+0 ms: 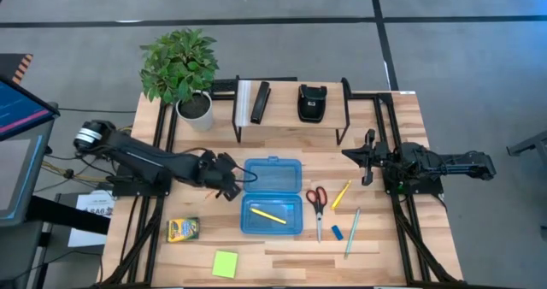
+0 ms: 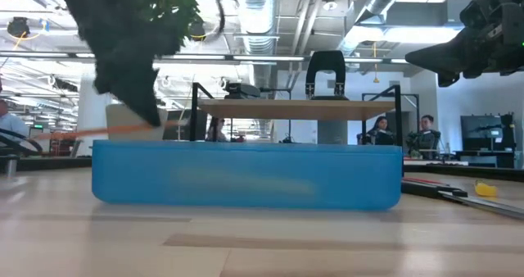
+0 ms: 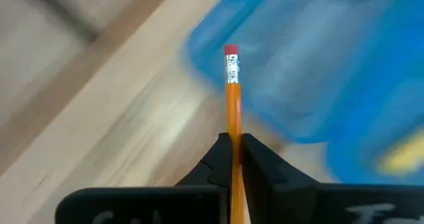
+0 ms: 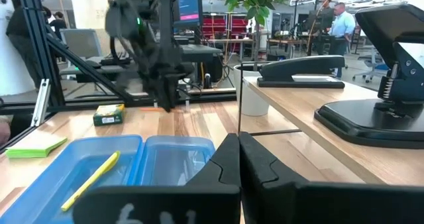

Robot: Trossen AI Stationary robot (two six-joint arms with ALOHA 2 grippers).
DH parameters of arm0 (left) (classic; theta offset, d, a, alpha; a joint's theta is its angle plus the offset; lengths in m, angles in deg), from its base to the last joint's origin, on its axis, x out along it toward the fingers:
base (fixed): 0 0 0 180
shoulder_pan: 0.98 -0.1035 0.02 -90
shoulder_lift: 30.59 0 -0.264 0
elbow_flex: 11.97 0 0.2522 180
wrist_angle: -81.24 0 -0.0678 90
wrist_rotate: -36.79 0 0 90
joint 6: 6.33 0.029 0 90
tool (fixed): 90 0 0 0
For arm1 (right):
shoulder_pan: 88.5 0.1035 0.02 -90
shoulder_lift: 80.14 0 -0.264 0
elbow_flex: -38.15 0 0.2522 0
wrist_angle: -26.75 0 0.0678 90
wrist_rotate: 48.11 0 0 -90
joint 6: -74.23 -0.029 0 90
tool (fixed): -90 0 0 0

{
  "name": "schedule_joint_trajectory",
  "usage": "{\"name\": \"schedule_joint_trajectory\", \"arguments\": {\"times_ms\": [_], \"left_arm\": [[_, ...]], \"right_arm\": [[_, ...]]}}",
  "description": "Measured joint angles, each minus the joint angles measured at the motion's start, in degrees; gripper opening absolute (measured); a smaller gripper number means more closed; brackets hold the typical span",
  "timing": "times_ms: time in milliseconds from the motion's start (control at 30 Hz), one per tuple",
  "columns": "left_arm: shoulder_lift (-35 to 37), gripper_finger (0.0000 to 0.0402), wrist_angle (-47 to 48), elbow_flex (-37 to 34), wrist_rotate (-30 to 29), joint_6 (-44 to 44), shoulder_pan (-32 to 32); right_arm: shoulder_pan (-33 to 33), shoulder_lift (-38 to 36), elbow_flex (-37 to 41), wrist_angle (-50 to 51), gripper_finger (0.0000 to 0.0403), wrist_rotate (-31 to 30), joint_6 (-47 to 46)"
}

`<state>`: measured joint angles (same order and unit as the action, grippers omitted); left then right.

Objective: Pack school essentials
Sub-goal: Put the orange pencil into the blue pencil box

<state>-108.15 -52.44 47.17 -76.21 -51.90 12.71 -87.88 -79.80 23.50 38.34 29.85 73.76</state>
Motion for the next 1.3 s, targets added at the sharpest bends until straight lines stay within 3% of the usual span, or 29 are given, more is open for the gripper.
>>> {"name": "schedule_joint_trajectory", "arguments": {"times_ms": [167, 267, 600, 800, 1300], "left_arm": [[2.16, 0.0, -16.42, 0.87, 7.17, 14.55, 4.13], [-0.67, 0.0, -19.81, 4.44, 7.63, 19.84, 6.2], [-21.86, 0.0, -13.63, 24.96, 12.49, 33.01, 5.74], [-31.55, 0.0, -5.39, 35.93, 14.03, 35.51, 3.6], [-34.23, 0.0, -5.02, 36.54, 17.91, 34.78, 2.06]], "right_arm": [[-0.02, 0.0, 0.01, 0.0, 0.0008, -0.01, -0.02], [-0.02, 0.0, 0.0, 0.0, 0.0008, 0.0, -0.01], [0.0, 0.0, 0.0, 0.02, 0.0008, -0.01, -0.02], [-0.02, 0.0, 0.0, 0.0, 0.0008, 0.0, -0.02], [0.0, 0.0, 0.01, 0.0, 0.0008, 0.0, 0.0]]}}
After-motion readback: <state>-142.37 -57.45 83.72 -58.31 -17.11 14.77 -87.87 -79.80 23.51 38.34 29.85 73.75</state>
